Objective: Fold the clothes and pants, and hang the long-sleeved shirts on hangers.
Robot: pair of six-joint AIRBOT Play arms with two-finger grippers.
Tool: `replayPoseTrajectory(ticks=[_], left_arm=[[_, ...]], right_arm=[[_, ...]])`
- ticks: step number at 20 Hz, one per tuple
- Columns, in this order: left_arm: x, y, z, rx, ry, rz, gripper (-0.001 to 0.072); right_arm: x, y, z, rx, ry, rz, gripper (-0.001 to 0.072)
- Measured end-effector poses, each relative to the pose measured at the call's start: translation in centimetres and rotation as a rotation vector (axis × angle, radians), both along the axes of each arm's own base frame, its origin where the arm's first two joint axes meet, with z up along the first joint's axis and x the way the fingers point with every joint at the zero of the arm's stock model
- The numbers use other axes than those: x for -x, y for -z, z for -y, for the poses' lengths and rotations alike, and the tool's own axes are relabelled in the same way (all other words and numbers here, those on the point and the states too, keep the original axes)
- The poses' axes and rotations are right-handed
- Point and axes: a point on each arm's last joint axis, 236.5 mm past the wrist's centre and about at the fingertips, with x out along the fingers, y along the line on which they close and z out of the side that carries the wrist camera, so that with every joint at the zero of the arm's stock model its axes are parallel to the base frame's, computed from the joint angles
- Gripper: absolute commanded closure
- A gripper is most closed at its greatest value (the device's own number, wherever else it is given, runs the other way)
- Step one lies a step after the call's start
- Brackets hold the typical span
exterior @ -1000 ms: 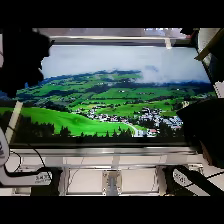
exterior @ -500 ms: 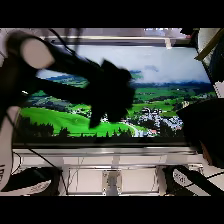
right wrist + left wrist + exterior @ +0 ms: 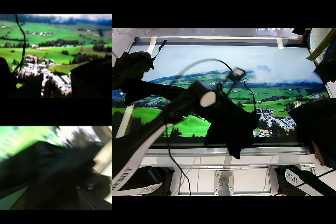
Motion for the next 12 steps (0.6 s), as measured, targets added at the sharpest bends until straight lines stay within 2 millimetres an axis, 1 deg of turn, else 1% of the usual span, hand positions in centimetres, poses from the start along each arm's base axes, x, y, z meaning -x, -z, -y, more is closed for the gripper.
replayPoseTrajectory(ticks=[1, 2, 3, 4, 5, 6, 7, 8, 9, 11, 12], left_arm=[[-2.1, -1.5, -2.2, -0.007, -0.060, 0.060, 0.0004], [-4.4, -3.3, -5.4, -0.024, -0.138, 0.128, 0.0004], [-6.5, -4.9, -9.1, -0.049, -0.225, 0.185, 0.0005], [-8.2, -6.1, -13.6, -0.079, -0.330, 0.218, 0.0005], [-9.4, -6.8, -18.5, -0.118, -0.438, 0.227, 0.0005], [-9.9, -6.8, -23.3, -0.159, -0.544, 0.217, 0.0005], [-10.0, -6.5, -27.9, -0.196, -0.650, 0.198, 0.0005], [-9.7, -5.9, -32.6, -0.228, -0.758, 0.170, 0.0005], [-9.0, -5.0, -36.9, -0.246, -0.866, 0.134, 0.0005], [-7.7, -3.2, -42.7, -0.234, -1.029, 0.074, 0.0005], [-7.2, -2.0, -45.1, -0.197, -1.115, 0.043, 0.0005]], right_arm=[[0.3, 2.8, -0.4, -0.031, -0.007, -0.056, 0.0333], [0.7, 5.9, -1.1, -0.070, -0.014, -0.105, 0.0322], [1.1, 9.0, -1.9, -0.115, -0.024, -0.154, 0.0321], [1.7, 12.1, -2.9, -0.165, -0.030, -0.201, 0.0252], [2.4, 14.9, -4.0, -0.219, -0.037, -0.245, 0.0223], [3.2, 17.4, -5.3, -0.285, -0.044, -0.288, 0.0224], [3.9, 19.4, -6.6, -0.345, -0.053, -0.325, 0.0223], [4.6, 21.0, -7.9, -0.405, -0.061, -0.357, 0.0224], [5.0, 22.1, -8.9, -0.456, -0.064, -0.376, 0.0225], [5.1, 23.3, -10.0, -0.515, -0.058, -0.382, 0.0229], [4.8, 23.5, -10.4, -0.541, -0.050, -0.370, 0.0229]])
